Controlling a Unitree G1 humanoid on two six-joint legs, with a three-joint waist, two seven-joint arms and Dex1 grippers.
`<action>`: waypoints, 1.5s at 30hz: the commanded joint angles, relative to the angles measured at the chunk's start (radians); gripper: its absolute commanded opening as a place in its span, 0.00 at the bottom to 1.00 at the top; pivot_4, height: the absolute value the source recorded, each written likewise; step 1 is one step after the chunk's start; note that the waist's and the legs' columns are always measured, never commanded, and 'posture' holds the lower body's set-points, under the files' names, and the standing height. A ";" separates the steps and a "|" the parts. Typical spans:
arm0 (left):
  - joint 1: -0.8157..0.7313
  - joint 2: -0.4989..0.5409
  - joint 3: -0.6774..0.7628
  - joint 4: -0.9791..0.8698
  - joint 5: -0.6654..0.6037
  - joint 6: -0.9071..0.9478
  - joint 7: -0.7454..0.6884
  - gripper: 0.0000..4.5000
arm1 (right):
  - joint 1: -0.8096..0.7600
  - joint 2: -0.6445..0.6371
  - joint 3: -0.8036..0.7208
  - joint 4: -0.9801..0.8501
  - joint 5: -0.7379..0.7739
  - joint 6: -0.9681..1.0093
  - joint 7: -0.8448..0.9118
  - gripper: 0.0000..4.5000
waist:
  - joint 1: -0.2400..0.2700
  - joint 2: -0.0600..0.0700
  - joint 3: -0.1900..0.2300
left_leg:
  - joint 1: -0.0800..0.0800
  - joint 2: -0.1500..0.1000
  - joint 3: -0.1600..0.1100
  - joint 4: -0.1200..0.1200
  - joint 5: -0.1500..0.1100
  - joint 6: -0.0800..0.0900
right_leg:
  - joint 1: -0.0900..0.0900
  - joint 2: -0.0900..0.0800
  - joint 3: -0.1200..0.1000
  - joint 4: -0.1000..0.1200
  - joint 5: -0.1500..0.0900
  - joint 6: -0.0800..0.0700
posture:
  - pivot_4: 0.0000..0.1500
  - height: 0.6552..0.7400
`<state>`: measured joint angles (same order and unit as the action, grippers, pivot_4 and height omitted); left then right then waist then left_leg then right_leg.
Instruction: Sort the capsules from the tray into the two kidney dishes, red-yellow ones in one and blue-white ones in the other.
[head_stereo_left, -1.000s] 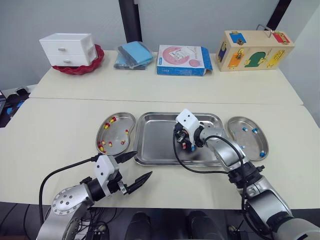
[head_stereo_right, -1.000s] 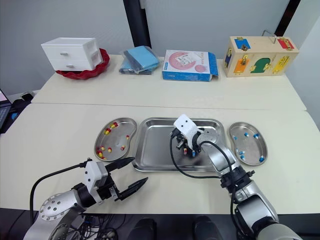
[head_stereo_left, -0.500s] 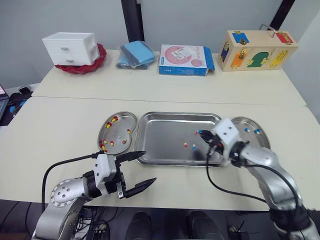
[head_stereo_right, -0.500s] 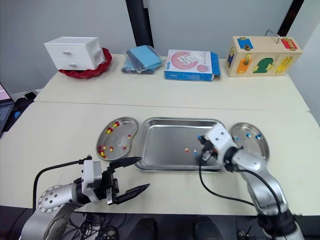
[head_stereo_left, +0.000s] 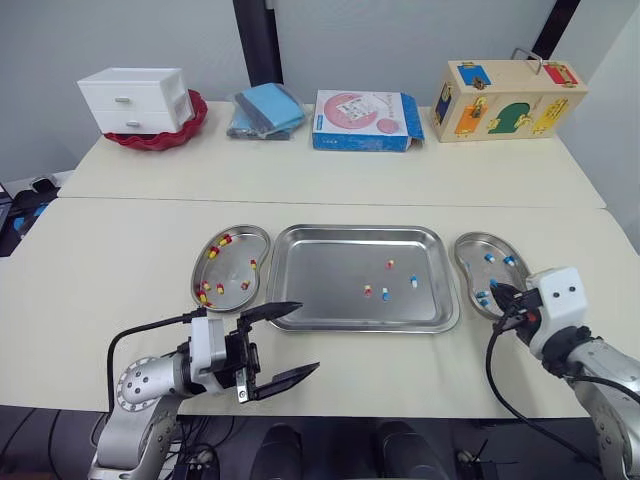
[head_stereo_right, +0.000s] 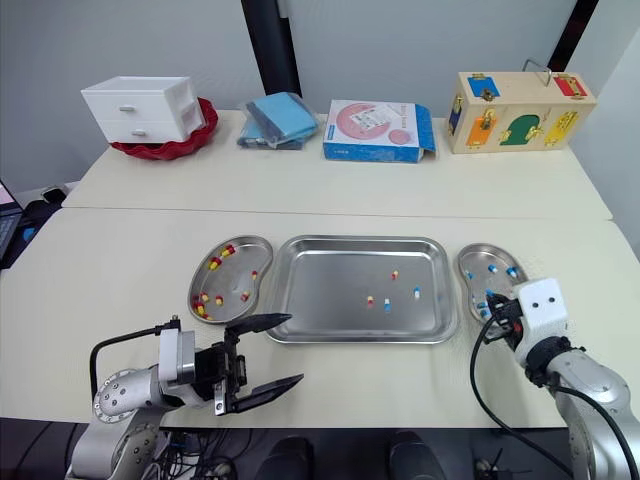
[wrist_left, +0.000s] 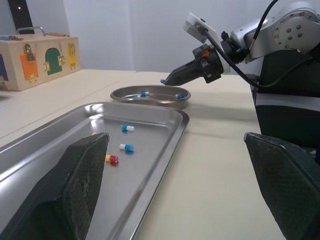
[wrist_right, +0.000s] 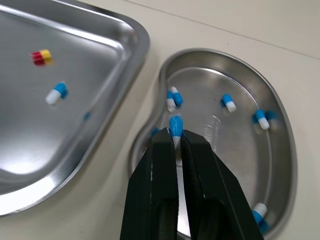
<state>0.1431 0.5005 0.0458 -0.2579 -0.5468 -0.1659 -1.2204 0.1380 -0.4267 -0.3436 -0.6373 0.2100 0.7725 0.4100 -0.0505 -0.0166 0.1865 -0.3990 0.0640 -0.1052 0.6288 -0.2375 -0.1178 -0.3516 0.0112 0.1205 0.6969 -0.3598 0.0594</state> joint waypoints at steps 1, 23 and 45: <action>0.010 -0.007 -0.005 -0.003 -0.014 -0.030 -0.016 1.00 | -0.006 0.012 -0.054 0.006 0.013 -0.018 -0.037 0.14 | 0.000 0.000 0.000 | 0.000 0.000 0.000 0.000 0.000 0.000 | 0.000 0.000 0.000 0.000 0.000 0.000 | 1.00 1.00; 0.243 0.112 0.273 -0.072 0.098 0.259 0.414 1.00 | 0.192 -0.196 -0.066 0.021 0.159 -0.487 0.396 0.89 | -0.001 0.000 0.000 | 0.000 0.000 0.000 0.000 0.000 0.000 | 0.001 0.000 0.000 -0.001 0.000 0.001 | 1.00 1.00; 0.393 0.172 0.499 -0.073 0.013 0.410 0.383 1.00 | 0.358 -0.358 -0.156 0.122 0.222 -0.535 0.632 1.00 | 0.002 -0.002 0.000 | 0.002 0.000 0.001 0.000 0.000 0.000 | 0.002 0.000 0.001 -0.002 0.000 0.001 | 1.00 1.00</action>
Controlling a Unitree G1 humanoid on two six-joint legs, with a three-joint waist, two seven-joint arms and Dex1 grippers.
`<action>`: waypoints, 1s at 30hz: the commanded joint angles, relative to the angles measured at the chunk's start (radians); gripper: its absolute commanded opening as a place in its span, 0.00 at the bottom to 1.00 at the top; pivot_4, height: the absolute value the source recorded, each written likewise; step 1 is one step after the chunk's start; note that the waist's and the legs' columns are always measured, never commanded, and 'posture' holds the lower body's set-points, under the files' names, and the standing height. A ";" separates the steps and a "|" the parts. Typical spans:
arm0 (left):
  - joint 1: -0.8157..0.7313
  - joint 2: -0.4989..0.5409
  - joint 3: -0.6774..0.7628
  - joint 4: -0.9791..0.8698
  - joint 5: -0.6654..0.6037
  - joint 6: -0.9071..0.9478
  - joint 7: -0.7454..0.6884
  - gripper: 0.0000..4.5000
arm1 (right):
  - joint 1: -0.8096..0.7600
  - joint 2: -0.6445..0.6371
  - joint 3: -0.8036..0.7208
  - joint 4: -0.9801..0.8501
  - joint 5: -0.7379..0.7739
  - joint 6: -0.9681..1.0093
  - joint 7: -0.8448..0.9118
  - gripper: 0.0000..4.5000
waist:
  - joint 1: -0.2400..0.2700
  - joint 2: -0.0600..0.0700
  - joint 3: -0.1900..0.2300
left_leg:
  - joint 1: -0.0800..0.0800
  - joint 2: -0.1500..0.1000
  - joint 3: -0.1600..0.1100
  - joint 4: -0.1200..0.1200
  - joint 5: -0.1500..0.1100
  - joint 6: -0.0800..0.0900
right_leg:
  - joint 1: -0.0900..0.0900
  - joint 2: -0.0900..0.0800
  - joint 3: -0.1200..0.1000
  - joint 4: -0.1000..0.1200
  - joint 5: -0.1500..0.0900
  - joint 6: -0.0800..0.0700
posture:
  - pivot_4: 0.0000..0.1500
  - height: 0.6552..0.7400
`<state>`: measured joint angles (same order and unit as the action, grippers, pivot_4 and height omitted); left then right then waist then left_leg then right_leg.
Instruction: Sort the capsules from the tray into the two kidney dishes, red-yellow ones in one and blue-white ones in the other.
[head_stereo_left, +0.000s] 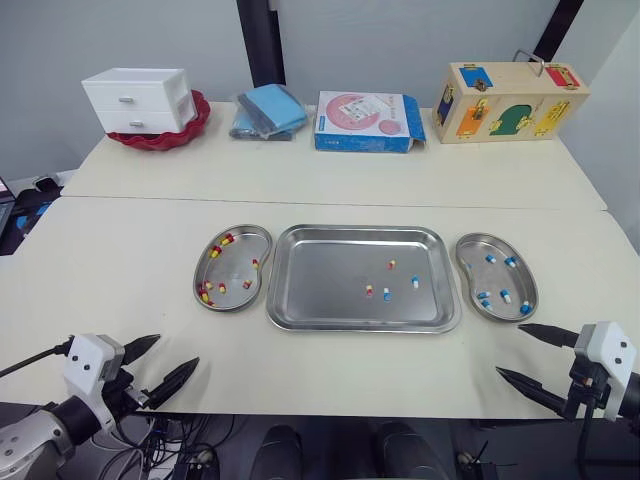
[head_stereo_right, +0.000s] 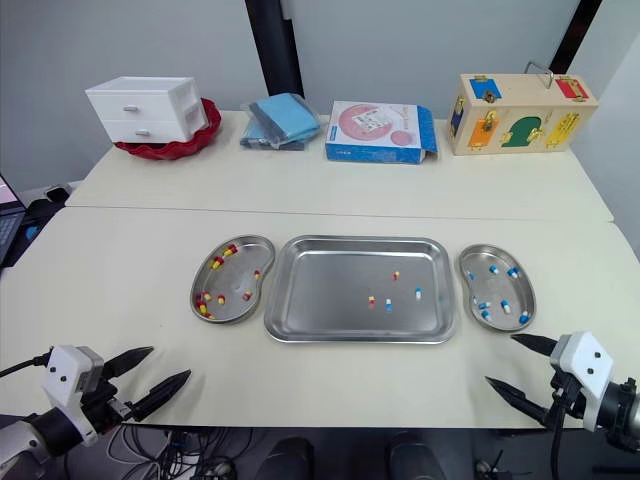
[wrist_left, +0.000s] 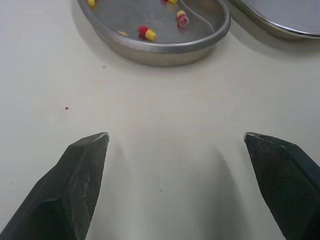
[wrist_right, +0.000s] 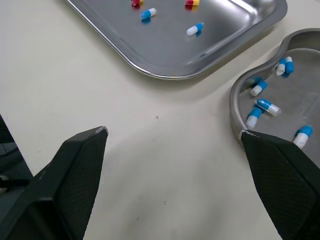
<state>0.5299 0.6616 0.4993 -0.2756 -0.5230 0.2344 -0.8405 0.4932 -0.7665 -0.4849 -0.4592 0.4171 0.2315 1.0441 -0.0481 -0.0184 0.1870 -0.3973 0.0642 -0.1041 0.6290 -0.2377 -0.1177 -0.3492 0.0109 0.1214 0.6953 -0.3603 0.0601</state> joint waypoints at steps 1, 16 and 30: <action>0.005 0.015 0.044 -0.065 -0.011 0.012 0.001 1.00 | 0.001 -0.018 -0.013 -0.067 0.017 0.013 -0.007 1.00 | 0.000 0.000 0.000 | 0.000 0.000 0.000 0.000 0.000 0.000 | 0.000 0.000 0.000 0.000 0.000 0.000 | 1.00 1.00; -0.228 0.114 -0.137 -0.269 -0.103 0.164 -0.071 1.00 | -0.071 0.011 0.090 -0.141 0.054 0.015 -0.034 1.00 | 0.013 0.000 0.000 | 0.000 0.000 0.000 0.000 0.000 0.000 | 0.000 0.000 0.000 0.000 0.000 0.000 | 1.00 1.00; -0.894 -0.040 -0.707 -0.072 0.124 0.348 0.035 0.96 | 0.033 0.119 0.149 -0.198 0.012 -0.070 -0.107 1.00 | 0.012 0.001 0.000 | 0.000 -0.001 -0.002 0.001 0.000 0.000 | 0.002 0.001 -0.001 0.000 0.001 0.000 | 1.00 1.00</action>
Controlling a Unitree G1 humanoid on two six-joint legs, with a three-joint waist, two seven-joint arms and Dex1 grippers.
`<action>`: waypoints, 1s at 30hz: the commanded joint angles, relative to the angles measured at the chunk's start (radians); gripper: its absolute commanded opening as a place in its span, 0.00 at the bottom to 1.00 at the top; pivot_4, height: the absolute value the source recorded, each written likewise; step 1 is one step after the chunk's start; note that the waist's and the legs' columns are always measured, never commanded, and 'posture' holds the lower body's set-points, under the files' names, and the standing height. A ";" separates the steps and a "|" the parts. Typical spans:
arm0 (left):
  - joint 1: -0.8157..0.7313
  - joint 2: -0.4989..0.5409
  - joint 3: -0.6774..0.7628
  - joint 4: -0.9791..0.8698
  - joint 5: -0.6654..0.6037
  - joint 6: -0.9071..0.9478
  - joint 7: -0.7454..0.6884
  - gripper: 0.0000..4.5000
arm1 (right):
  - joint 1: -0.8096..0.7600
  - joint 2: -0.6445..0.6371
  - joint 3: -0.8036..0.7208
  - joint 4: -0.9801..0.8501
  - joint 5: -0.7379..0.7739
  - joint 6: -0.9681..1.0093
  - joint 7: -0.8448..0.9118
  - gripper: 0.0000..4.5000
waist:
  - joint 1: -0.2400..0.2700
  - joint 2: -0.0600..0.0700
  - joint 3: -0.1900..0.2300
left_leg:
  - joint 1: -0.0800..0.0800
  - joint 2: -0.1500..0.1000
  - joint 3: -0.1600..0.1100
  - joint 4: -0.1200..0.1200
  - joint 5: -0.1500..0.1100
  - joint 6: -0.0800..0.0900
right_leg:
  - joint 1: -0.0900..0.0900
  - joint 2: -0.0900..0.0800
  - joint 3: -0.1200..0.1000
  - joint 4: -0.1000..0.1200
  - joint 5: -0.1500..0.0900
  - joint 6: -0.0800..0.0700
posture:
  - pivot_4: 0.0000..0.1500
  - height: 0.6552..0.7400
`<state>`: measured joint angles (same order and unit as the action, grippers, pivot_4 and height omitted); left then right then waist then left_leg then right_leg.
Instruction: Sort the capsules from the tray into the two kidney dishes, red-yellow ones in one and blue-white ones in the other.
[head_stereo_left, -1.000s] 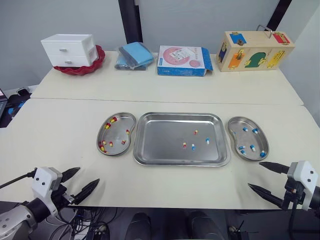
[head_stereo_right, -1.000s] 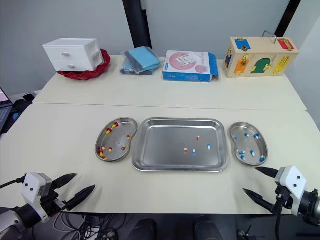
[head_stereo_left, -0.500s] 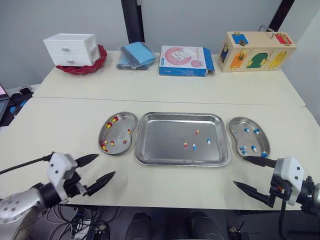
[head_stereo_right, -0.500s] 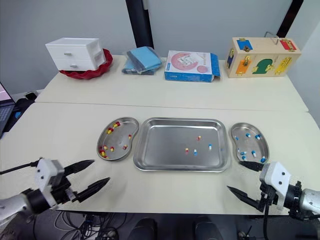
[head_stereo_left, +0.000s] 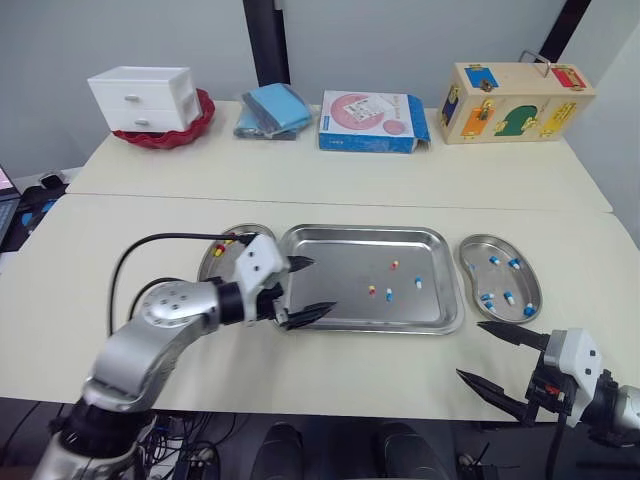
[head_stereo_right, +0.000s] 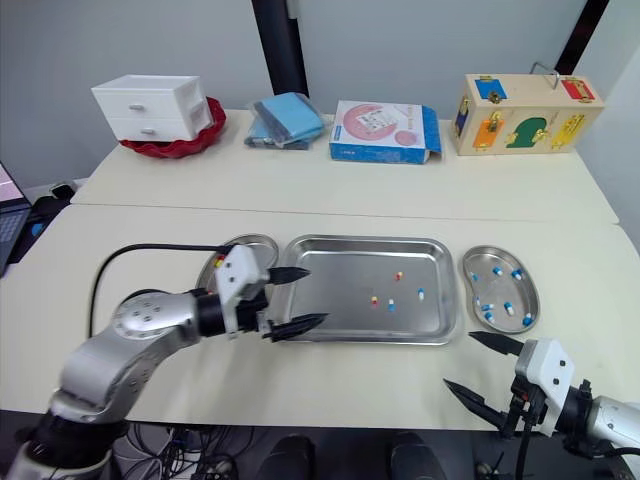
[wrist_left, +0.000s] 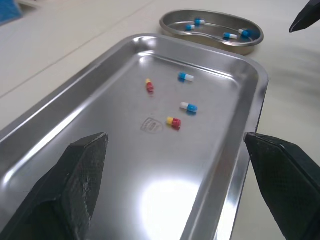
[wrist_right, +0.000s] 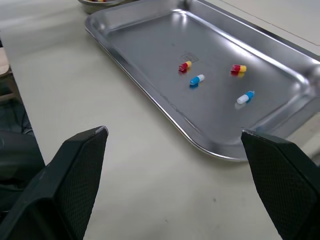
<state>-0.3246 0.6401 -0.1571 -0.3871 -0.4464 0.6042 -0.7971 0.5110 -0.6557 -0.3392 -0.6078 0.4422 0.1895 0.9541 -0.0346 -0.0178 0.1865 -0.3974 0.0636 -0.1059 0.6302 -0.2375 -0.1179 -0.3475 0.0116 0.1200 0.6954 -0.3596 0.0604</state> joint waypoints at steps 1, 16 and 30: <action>-0.062 -0.028 -0.082 0.067 0.068 -0.031 -0.023 0.92 | 0.023 0.014 0.005 -0.053 -0.017 -0.033 -0.025 1.00 | 0.000 0.000 0.000 | 0.000 0.000 0.000 0.000 0.000 0.000 | 0.000 0.000 0.000 0.000 0.000 0.000 | 1.00 1.00; -0.309 -0.198 -0.265 0.530 0.267 -0.268 -0.224 0.75 | 0.087 0.037 0.013 -0.087 -0.038 -0.046 -0.083 1.00 | 0.005 0.000 0.000 | 0.000 -0.001 -0.001 0.001 0.000 0.000 | 0.001 0.000 -0.001 0.001 0.000 0.000 | 1.00 1.00; -0.423 -0.315 -0.283 0.790 0.383 -0.358 -0.306 0.75 | 0.143 0.055 0.025 -0.074 -0.057 -0.102 -0.082 1.00 | 0.005 0.000 0.000 | 0.000 -0.001 -0.001 0.001 0.000 0.000 | 0.002 0.000 -0.001 0.001 0.000 0.000 | 1.00 1.00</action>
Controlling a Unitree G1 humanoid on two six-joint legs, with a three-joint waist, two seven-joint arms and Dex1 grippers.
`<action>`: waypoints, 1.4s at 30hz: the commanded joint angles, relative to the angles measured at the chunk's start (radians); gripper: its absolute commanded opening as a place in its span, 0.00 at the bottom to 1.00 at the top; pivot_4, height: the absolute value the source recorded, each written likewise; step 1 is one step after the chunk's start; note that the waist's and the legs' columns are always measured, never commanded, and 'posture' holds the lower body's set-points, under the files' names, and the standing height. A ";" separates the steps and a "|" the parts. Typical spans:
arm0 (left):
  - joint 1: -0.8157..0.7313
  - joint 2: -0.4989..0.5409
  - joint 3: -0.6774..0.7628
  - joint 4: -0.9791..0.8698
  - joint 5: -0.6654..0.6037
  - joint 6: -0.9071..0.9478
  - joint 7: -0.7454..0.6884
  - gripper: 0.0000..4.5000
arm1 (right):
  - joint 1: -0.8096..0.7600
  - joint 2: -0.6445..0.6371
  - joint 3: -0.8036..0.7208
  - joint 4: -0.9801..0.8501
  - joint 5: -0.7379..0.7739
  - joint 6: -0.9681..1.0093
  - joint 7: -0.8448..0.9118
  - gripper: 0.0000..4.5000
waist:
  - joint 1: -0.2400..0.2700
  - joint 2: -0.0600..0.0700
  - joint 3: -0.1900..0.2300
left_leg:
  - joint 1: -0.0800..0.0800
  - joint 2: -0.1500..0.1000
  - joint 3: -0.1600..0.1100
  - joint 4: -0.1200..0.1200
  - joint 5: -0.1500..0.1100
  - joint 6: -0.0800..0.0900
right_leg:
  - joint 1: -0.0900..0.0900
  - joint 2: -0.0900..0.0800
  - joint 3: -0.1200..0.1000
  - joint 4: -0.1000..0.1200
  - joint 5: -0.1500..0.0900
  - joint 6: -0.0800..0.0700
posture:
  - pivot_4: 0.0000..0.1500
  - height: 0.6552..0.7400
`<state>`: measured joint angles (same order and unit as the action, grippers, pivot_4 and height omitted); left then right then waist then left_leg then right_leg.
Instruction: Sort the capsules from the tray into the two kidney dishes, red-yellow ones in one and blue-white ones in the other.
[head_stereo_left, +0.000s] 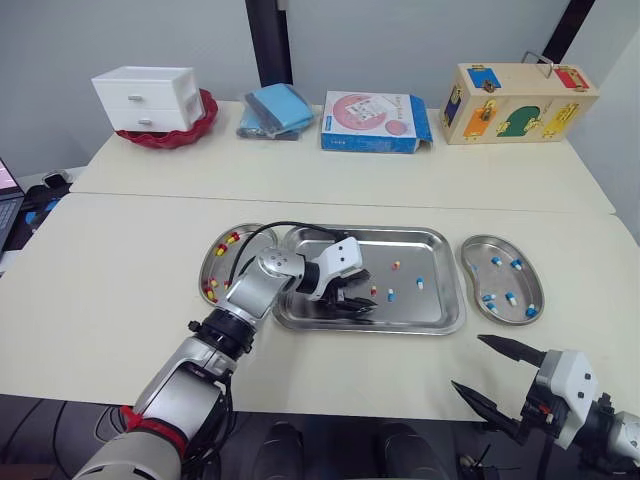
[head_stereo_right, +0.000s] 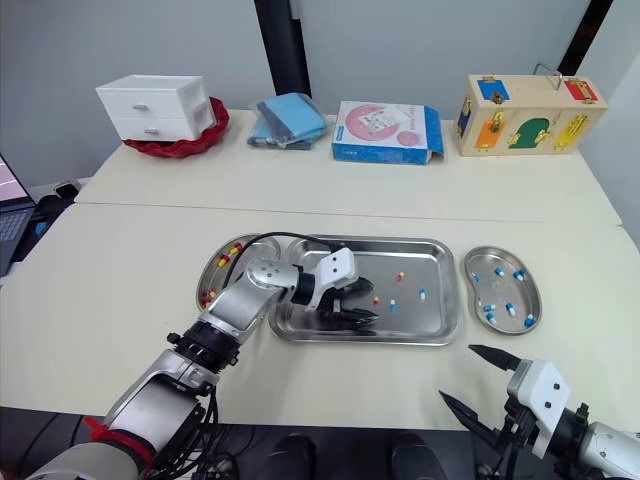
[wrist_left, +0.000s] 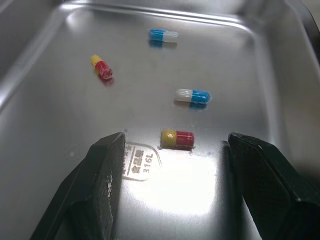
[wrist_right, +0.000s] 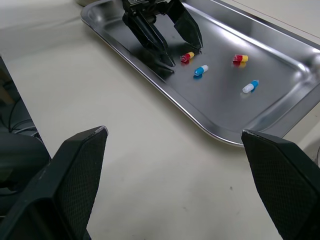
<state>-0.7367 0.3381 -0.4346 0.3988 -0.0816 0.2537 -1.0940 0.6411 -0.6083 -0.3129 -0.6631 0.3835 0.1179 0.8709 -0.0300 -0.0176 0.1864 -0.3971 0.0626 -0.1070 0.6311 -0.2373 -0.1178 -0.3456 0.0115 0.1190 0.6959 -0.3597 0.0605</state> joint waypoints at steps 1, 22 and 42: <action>-0.009 -0.017 -0.007 0.005 0.023 -0.008 -0.012 0.75 | 0.016 0.009 -0.001 -0.016 0.000 -0.035 0.002 1.00 | 0.000 0.000 0.000 | 0.000 0.000 0.000 0.000 0.000 0.000 | 0.000 0.000 0.000 0.000 0.000 0.000 | 1.00 1.00; 0.056 0.028 0.108 -0.199 -0.013 0.126 0.018 0.08 | -0.065 0.008 0.084 0.058 -0.056 -0.153 0.015 1.00 | -0.004 0.001 0.000 | 0.004 0.000 0.000 0.000 0.000 0.000 | 0.004 0.000 0.000 0.000 0.000 0.000 | 1.00 1.00; 0.442 0.375 0.657 -0.770 -0.193 0.634 0.331 0.08 | -0.431 0.039 0.398 0.271 -0.093 -0.280 0.092 1.00 | 0.000 0.000 0.000 | 0.004 0.001 -0.002 0.000 0.000 0.000 | 0.004 0.000 -0.001 0.000 0.000 0.000 | 1.00 1.00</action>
<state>-0.3072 0.6969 0.1620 -0.3361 -0.2880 0.8863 -0.8135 0.2214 -0.5765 0.0762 -0.3882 0.2932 -0.1339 0.9575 -0.0300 -0.0174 0.1866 -0.3932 0.0638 -0.1085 0.6314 -0.2372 -0.1180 -0.3419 0.0111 0.1177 0.6962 -0.3597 0.0605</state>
